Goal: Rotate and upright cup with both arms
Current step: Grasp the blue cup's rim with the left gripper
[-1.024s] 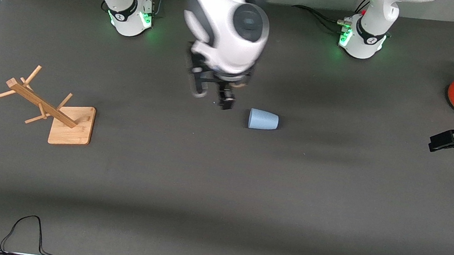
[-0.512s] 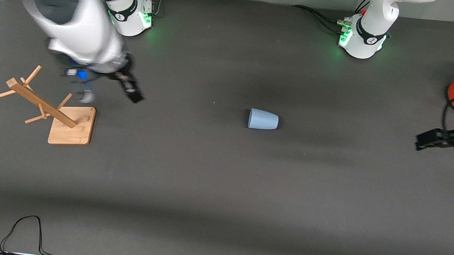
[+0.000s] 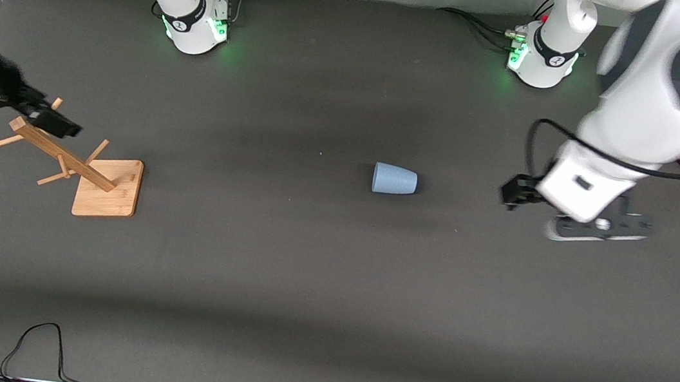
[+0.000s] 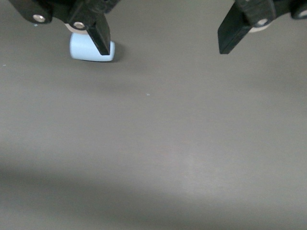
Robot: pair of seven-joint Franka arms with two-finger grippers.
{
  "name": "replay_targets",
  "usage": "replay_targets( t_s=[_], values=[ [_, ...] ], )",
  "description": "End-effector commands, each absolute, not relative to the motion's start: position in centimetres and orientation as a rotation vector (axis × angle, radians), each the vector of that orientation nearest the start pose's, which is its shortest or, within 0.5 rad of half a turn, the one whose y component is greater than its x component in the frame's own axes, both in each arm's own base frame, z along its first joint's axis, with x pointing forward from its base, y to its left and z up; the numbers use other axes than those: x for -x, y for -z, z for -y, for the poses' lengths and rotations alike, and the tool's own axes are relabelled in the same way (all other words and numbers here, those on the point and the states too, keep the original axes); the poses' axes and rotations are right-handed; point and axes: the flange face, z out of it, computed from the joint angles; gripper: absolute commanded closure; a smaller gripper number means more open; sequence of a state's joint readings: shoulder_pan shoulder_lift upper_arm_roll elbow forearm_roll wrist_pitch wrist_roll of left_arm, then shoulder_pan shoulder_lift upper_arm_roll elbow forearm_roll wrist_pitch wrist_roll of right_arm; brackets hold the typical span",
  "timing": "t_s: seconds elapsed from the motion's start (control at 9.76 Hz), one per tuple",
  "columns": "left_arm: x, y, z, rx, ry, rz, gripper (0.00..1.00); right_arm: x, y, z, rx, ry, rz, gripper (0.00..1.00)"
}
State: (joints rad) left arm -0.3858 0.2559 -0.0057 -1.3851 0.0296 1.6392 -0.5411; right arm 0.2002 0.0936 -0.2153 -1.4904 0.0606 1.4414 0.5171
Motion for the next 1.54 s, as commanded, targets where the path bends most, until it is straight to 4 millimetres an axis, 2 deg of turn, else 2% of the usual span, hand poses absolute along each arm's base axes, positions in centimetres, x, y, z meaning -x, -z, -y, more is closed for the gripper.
replay_targets(
  t_s=[0.0, 0.2, 0.41, 0.61, 0.72, 0.82, 0.92, 1.02, 1.43],
  values=[
    [-59.0, -54.6, 30.6, 3.017, 0.052, 0.281, 0.00, -56.1, -60.2, 2.3, 3.043, -0.159, -0.561, 0.00],
    [-56.3, -51.1, 37.8, 2.973, 0.014, 0.216, 0.00, -56.6, -60.5, 3.2, 3.071, -0.088, -0.330, 0.00],
    [-52.3, -45.9, 45.4, 2.897, -0.031, 0.082, 0.00, -57.2, -60.8, 3.4, 3.085, -0.005, -0.147, 0.00],
    [-47.5, -38.0, 52.1, 2.752, -0.008, -0.062, 0.00, -57.6, -60.8, 3.1, 3.088, 0.037, -0.103, 0.00],
    [-45.3, -33.6, 54.3, 2.682, -0.010, -0.144, 0.00, -57.8, -60.6, 3.1, 3.087, 0.039, -0.101, 0.00],
    [-44.3, -30.0, 55.3, 2.623, -0.005, -0.208, 0.00, -57.9, -60.4, 3.2, 3.086, 0.042, -0.104, 0.00],
    [-44.1, -27.7, 55.4, 2.593, -0.028, -0.261, 0.00, -57.8, -60.4, 3.1, 3.084, 0.041, -0.102, 0.00],
    [-43.7, -26.2, 55.6, 2.565, -0.066, -0.357, 0.01, -57.7, -60.4, 3.3, 3.083, 0.041, -0.105, 0.00],
    [-43.0, -21.9, 55.4, 2.475, -0.083, -0.443, 0.02, -57.5, -60.7, 2.8, 3.087, 0.046, -0.055, 0.00]
  ],
)
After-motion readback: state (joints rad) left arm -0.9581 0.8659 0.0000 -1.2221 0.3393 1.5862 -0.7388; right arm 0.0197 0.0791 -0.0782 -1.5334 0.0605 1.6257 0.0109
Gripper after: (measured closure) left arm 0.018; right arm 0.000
